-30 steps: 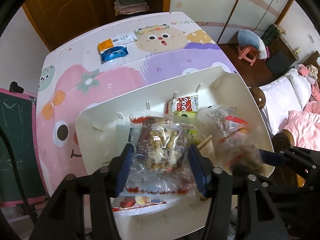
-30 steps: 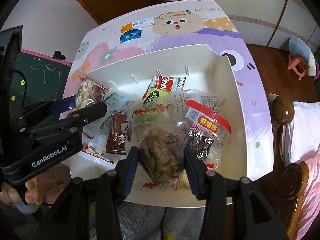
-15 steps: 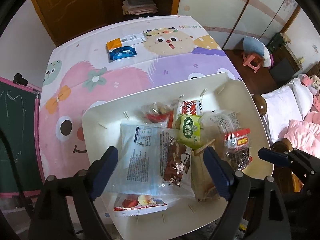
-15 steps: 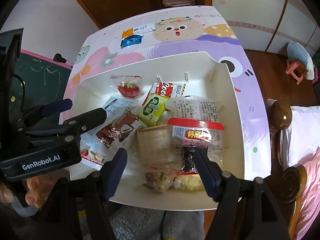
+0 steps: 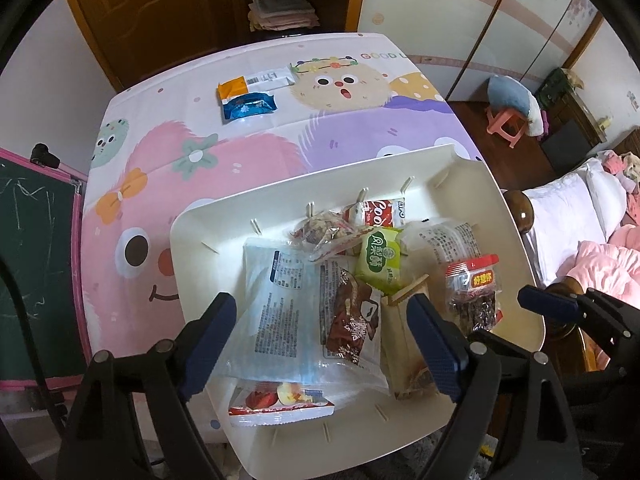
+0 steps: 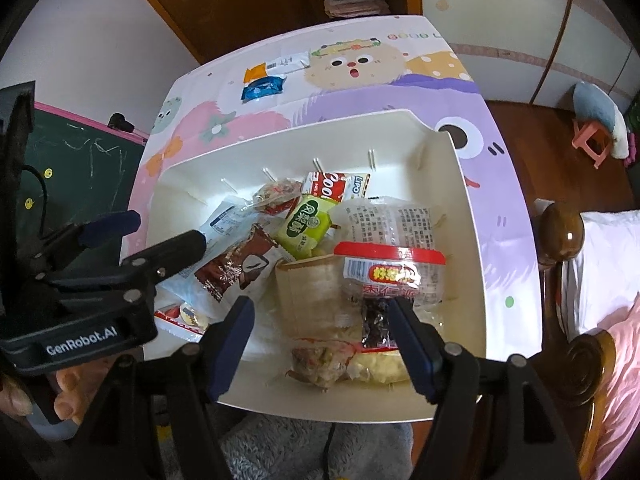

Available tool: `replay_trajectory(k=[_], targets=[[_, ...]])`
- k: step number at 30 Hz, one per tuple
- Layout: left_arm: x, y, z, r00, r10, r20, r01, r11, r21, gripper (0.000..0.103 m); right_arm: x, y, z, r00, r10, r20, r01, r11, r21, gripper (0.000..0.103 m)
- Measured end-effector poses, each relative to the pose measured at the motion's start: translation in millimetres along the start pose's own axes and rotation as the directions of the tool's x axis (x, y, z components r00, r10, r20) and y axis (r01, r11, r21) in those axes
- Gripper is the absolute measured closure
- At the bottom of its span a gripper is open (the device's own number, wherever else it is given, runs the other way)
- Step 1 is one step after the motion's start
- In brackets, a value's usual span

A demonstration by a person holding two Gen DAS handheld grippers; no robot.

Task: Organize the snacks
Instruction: 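Withdraw both tools from the tray toward the blue and orange bars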

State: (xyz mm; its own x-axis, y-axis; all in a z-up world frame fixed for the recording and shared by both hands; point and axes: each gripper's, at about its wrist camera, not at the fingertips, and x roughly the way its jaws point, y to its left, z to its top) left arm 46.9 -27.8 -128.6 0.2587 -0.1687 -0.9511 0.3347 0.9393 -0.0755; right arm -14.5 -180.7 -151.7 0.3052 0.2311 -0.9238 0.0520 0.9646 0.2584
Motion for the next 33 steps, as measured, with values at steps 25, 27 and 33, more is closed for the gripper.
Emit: replay_trajectory(k=[25,27,33], targets=[[-20,38,41,0.996,0.025,0.091,-0.017,0.996,-0.086,0.017,-11,23,48,0.999,-0.017,0.051,0.024,0.988,-0.152,0.033],[-22,41,49,0.995,0.029,0.1,-0.02,0.996,-0.092,0.017,-15,27,58,0.996,-0.053,0.074,0.065,0.982,-0.179,0.033],[-32,49,89,0.987,0.08,0.14,-0.07,0.994,-0.079,0.017,-27,24,108,0.987,-0.084,0.138,0.11,0.976,-0.189,0.033]])
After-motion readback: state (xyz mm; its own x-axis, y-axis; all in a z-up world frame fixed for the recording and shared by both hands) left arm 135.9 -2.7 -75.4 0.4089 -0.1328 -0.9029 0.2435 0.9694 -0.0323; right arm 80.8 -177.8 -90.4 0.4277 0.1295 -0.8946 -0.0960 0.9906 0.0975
